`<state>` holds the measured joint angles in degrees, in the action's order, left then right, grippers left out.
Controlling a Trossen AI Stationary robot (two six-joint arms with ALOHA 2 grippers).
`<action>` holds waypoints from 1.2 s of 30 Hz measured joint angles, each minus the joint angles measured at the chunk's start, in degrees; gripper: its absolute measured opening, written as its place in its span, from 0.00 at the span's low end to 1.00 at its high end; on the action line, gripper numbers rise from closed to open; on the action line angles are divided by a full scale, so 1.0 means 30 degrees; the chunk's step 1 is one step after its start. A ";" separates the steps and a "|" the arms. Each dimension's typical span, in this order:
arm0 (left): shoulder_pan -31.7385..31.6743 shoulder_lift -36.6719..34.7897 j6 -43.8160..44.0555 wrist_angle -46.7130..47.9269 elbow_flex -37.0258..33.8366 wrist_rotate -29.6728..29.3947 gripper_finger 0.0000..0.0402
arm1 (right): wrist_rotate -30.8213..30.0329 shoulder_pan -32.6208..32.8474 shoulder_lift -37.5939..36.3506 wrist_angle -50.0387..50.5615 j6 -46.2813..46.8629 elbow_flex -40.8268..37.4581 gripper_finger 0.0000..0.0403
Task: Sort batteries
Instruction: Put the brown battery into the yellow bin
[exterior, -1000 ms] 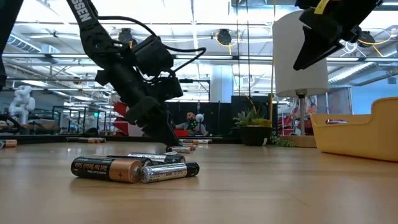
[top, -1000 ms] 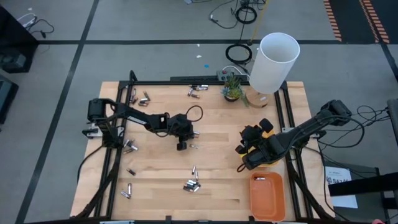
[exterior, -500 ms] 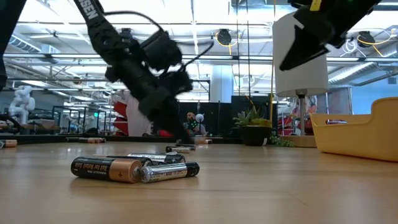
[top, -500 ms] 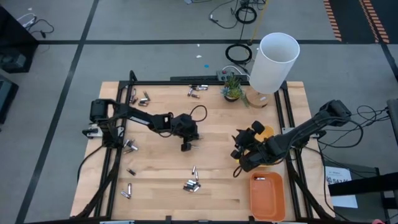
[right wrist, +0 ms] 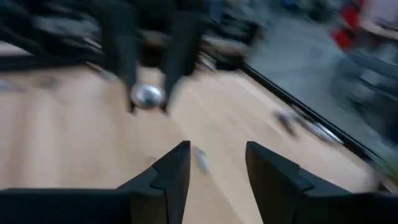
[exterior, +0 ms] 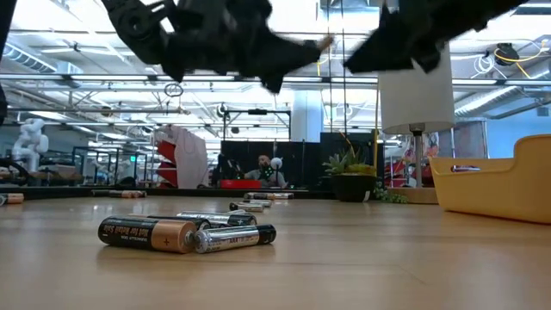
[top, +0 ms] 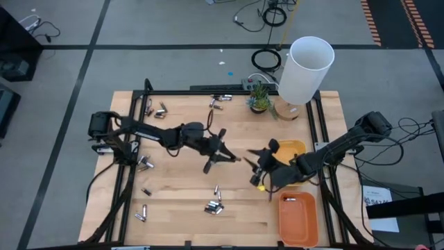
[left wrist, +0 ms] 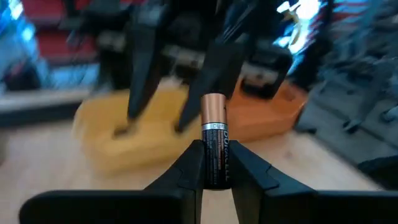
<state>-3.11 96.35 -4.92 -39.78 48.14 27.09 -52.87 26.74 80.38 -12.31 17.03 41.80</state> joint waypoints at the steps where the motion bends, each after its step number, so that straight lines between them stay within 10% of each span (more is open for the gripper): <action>1: 0.0094 0.0003 -0.0033 -0.0373 0.0000 0.0074 0.15 | 0.0851 0.0000 0.0004 -0.1735 -0.1307 -0.0166 0.36; 36: 0.0850 -0.0004 0.0099 -0.3740 -0.0007 -0.0182 0.15 | 0.4600 -0.0440 0.0000 -0.8143 -0.7426 -0.0234 0.33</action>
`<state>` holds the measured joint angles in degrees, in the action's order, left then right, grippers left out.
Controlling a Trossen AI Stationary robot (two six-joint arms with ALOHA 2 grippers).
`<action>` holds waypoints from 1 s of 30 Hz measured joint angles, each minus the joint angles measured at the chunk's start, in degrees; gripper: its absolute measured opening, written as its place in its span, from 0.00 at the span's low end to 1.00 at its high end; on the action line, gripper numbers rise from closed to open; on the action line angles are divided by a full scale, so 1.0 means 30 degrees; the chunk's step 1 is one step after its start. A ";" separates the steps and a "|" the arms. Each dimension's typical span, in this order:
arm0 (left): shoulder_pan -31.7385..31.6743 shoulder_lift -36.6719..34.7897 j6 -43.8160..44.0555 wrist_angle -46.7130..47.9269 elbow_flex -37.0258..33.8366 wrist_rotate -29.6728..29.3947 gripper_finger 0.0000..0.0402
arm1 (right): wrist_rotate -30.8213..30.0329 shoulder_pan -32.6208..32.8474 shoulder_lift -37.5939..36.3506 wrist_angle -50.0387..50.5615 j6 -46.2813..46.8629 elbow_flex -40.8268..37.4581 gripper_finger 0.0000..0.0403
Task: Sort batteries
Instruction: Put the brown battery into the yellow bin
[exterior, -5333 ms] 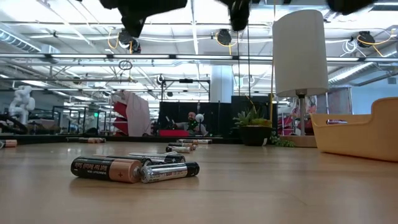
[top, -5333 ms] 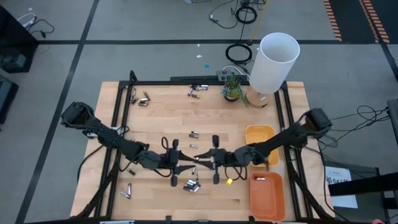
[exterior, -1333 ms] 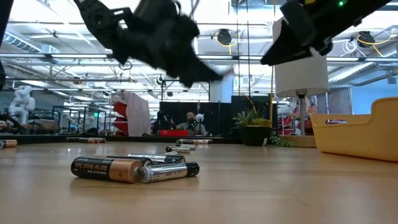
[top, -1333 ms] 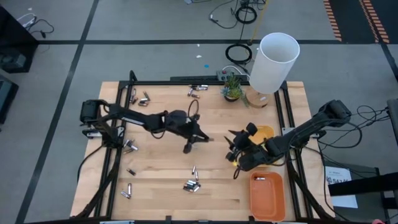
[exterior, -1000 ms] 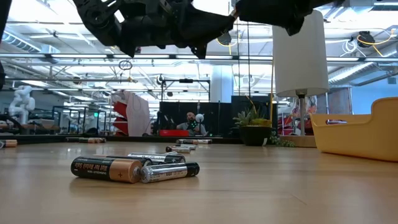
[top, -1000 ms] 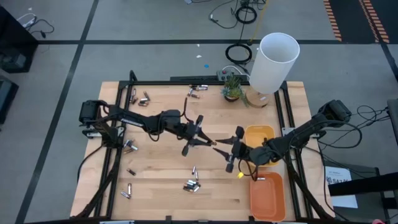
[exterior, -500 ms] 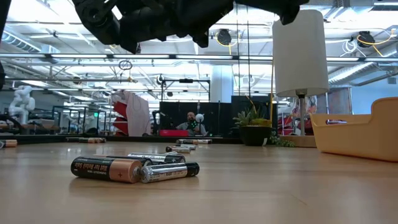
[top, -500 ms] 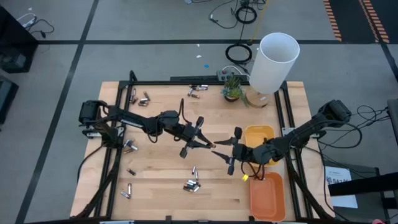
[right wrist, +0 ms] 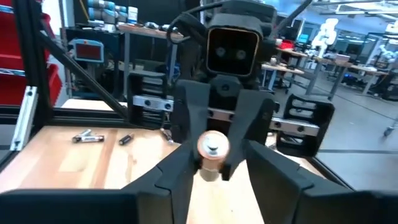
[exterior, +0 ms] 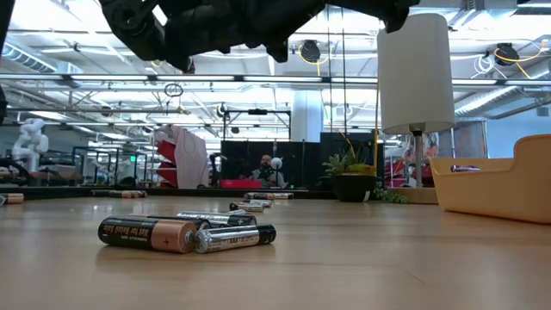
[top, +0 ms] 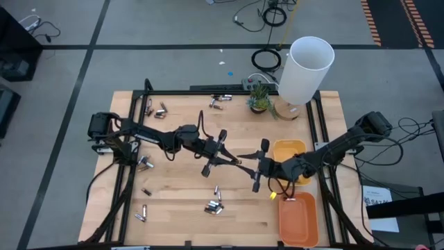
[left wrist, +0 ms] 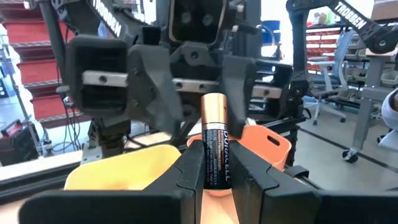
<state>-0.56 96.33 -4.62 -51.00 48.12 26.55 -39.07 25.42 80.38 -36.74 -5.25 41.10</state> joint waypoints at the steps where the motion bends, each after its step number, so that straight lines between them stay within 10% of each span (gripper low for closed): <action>1: -0.0006 0.0000 0.0078 -0.0032 0.0000 0.0000 0.15 | 0.0204 -0.0106 0.0000 -0.0033 0.0018 0.0000 0.32; 18: -0.0015 -0.0015 0.0463 -0.0189 0.0000 -0.0021 0.17 | 0.1058 -0.0616 0.0044 -0.0672 -0.0462 0.0007 0.09; 30: -0.0760 -0.1354 0.0423 0.3915 0.0015 -0.1623 0.51 | -0.2617 -0.0061 -0.1749 0.4292 0.1028 0.0029 0.09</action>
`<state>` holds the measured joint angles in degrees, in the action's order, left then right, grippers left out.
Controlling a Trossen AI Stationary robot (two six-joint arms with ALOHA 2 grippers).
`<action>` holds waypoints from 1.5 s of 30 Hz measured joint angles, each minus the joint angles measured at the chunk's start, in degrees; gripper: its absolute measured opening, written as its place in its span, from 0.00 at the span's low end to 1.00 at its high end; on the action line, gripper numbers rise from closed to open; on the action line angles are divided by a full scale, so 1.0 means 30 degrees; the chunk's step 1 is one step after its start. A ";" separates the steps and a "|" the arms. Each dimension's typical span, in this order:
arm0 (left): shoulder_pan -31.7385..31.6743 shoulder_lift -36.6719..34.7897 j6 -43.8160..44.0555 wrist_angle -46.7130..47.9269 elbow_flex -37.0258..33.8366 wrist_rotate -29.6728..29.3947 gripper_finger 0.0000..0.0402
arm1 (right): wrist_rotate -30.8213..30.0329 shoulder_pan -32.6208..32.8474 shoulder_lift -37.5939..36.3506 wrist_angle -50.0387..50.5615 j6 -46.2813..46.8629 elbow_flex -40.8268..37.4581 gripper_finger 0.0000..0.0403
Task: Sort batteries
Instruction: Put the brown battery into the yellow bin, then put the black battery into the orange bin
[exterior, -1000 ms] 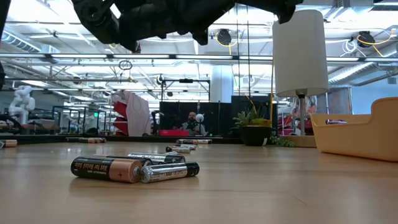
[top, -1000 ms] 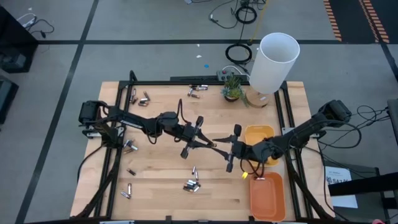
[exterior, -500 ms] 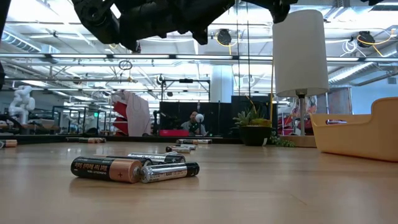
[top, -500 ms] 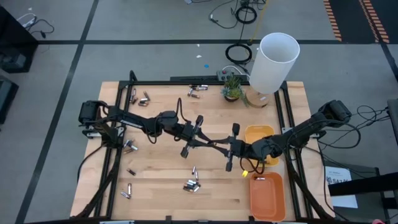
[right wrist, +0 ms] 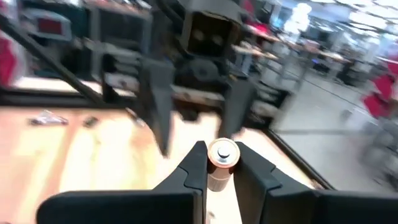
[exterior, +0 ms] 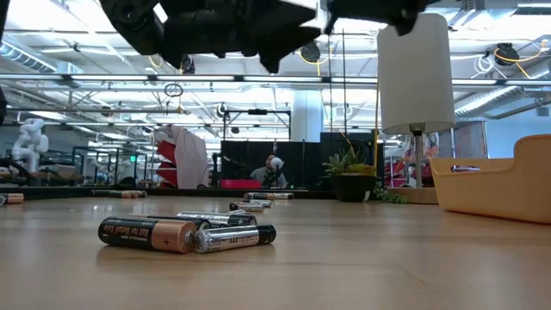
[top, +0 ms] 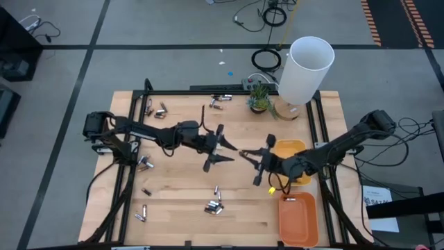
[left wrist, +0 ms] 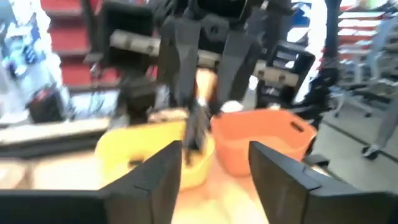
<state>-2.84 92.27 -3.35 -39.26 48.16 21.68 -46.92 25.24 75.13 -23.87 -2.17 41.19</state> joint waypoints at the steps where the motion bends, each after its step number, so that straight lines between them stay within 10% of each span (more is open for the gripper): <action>1: -0.0153 -0.0440 0.0000 0.1203 0.0000 -0.0365 0.53 | -0.0569 0.0128 -0.0438 0.1211 0.0632 0.0000 0.09; 9: -0.0669 -0.2452 0.0027 0.9784 0.0000 -0.3460 0.57 | -0.1066 0.0486 -0.3434 1.4131 1.1570 0.0000 0.09; 18: -0.0200 -0.2026 0.0492 1.1289 -0.0015 -0.4914 0.57 | 0.3521 -0.0316 -0.2524 2.5758 2.3968 0.0000 0.09; 28: -0.0150 -0.2026 0.0502 1.1224 -0.0015 -0.5080 0.57 | 0.6275 -0.1050 -0.1246 2.6763 2.5553 0.0000 0.09; 38: -0.0050 -0.2026 0.0800 1.1224 -0.0015 -0.5072 0.57 | 0.6242 -0.1051 -0.1244 2.6858 2.5636 0.0000 0.47; 45: 0.1156 -0.2026 -0.0028 1.1787 -0.0015 -0.3912 0.57 | 0.5943 -0.0974 -0.1246 2.7420 2.4203 0.2036 0.54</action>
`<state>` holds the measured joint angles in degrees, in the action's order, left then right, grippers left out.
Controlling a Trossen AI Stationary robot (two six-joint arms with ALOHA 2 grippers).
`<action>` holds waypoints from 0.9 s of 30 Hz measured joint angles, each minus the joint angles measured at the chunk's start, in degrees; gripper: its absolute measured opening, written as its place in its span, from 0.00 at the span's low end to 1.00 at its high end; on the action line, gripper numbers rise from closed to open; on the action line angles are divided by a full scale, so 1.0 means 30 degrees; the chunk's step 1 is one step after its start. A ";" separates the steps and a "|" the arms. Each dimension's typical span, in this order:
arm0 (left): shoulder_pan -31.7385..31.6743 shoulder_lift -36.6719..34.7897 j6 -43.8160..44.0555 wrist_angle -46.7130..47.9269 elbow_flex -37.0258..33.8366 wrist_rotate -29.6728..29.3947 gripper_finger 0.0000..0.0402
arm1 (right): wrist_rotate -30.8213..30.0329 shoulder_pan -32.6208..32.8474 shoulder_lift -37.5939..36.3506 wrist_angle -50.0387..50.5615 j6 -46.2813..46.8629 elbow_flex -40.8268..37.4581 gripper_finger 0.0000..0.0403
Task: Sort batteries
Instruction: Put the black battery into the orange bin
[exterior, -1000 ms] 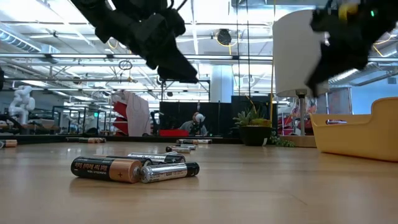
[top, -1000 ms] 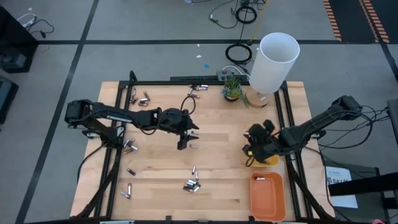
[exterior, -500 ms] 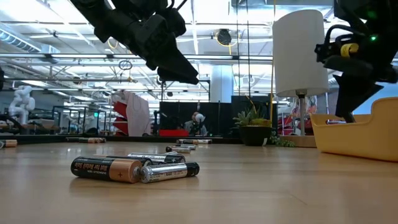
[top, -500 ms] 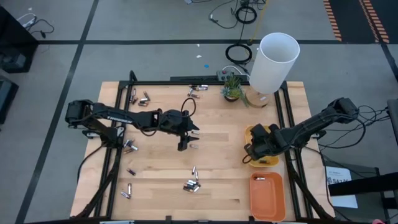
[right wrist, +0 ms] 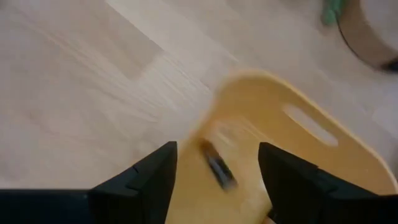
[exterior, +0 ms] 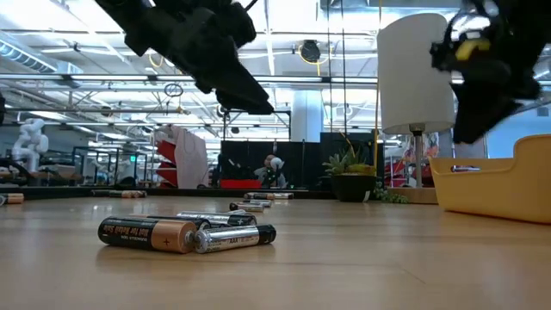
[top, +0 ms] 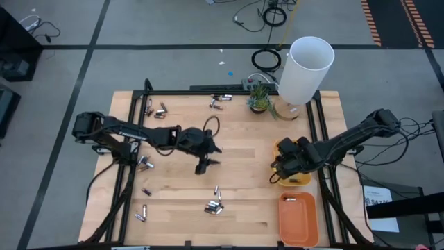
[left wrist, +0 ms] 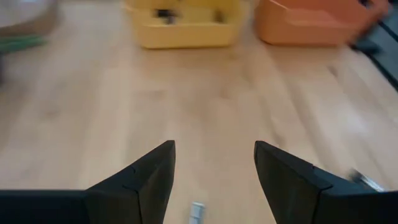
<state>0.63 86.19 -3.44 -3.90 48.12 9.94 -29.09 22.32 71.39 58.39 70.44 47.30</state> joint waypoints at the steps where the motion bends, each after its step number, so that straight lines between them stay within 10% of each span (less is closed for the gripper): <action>1: 0.0313 0.0000 -0.0284 0.0230 0.0000 0.0111 0.57 | -0.0337 0.0077 -0.0007 -0.0105 -0.0349 0.0459 0.54; 10: 0.1552 0.1610 -0.0603 0.1117 0.0007 -0.2179 0.57 | -0.6196 0.1299 0.0024 -0.9344 -0.9882 0.1927 0.53; 27: 0.0205 0.6123 -0.0380 -0.0181 0.0044 -0.2464 0.52 | -0.4637 0.0743 0.2398 -1.4565 -1.5263 0.1927 0.53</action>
<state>1.25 104.56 -4.58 -4.44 48.25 2.55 -43.00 24.55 78.59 14.70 24.65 53.08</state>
